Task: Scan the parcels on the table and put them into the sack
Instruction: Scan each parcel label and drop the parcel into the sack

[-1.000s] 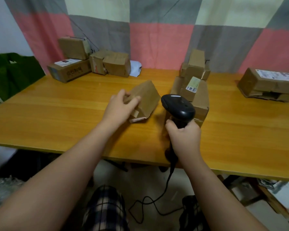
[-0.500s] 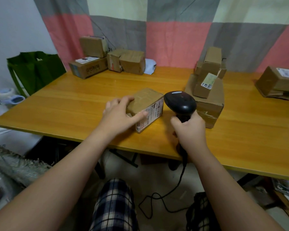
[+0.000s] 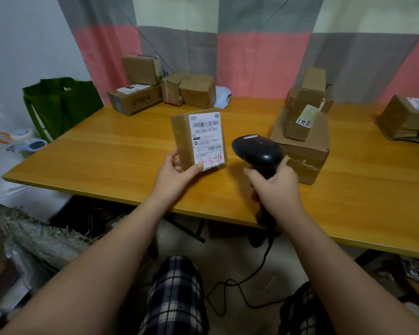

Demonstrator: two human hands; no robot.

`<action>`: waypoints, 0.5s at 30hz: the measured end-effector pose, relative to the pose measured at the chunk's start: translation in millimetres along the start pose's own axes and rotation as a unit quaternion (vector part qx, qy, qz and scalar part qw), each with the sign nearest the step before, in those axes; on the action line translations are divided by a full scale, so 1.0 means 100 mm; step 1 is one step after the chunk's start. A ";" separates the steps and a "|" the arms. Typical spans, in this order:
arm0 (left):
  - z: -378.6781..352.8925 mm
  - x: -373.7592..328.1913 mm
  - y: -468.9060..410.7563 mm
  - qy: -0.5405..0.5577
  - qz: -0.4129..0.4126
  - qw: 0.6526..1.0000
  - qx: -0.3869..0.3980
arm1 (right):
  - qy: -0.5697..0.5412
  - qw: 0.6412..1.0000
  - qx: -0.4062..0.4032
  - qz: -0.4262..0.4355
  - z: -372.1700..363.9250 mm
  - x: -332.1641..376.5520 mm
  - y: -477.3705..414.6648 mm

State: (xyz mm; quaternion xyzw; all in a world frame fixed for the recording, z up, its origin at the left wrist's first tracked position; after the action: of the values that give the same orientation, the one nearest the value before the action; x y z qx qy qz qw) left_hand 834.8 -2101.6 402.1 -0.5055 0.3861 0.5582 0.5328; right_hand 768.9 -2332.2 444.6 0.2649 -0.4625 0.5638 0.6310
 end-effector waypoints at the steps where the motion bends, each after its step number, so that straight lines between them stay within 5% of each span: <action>1: 0.01 0.03 -0.01 -0.010 0.000 1.000 -0.004 | -0.019 1.000 0.019 0.004 -0.03 0.03 0.04; 15: 0.06 0.10 -0.07 -0.007 0.001 1.000 -0.001 | -0.097 0.993 0.048 0.037 -0.11 0.34 0.27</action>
State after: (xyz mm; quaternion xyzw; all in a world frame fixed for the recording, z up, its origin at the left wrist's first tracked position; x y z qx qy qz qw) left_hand 842.0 -2092.7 394.3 -0.5014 0.3822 0.5630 0.5344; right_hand 743.8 -2300.7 464.6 0.3311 -0.5028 0.5801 0.5487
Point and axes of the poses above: each hand's wrist, its own y-axis away from the middle knuckle, its own z-axis out of the back of the hand, x = y × z, the point moved 4 cm from there along -y, towards the middle knuckle, and after that the axes turned 7 degrees about y, right-handed, at the moved point
